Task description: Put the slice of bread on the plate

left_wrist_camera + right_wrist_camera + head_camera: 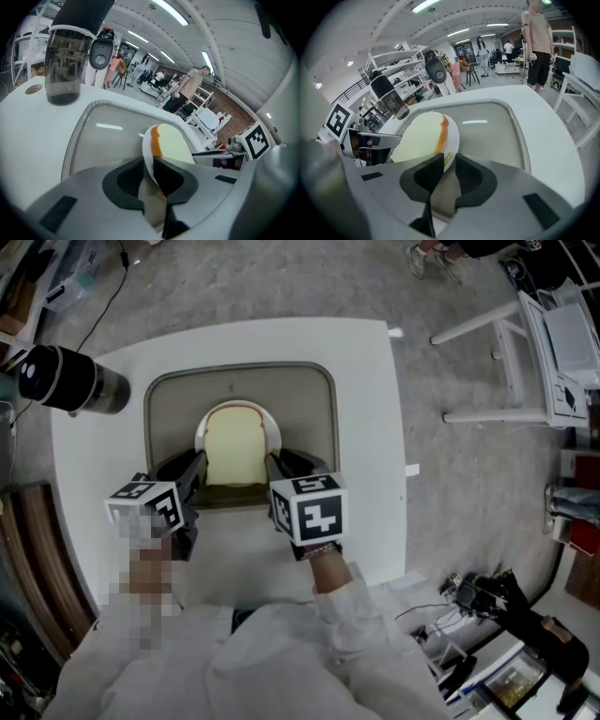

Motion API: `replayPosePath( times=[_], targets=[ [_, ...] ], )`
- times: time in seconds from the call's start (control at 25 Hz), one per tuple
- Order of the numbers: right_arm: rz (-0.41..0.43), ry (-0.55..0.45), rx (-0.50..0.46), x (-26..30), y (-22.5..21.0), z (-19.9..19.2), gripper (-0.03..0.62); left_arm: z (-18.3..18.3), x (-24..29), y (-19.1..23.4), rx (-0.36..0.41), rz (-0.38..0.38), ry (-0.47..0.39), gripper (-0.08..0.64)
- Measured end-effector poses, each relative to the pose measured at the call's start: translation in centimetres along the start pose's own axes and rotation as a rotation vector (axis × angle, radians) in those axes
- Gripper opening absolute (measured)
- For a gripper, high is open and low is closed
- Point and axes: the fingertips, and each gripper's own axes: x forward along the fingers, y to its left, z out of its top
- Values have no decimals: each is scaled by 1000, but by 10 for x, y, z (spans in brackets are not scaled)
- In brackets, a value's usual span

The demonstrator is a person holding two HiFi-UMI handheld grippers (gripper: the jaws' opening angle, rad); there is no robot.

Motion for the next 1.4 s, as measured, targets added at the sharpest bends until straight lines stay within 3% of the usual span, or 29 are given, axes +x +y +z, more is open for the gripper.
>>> replayPosePath(
  times=[0.24, 0.64, 0.92, 1.24, 1.4],
  targets=[
    [-11, -8, -28, -1, 0, 2, 67, 0, 1, 0, 38, 9, 3, 57],
    [-14, -18, -35, -1, -1, 3, 67, 2, 0, -1, 167, 62, -14, 58],
    [-44, -66, -41, -16, 0, 10, 67, 9, -14, 0, 165, 89, -51, 57],
    [26, -206, -76, -73, 20, 25, 66, 20, -60, -47, 196, 16, -188, 56],
    [136, -310, -74, -115, 42, 21, 47, 12, -90, -83, 226, -9, -258, 55]
  ],
)
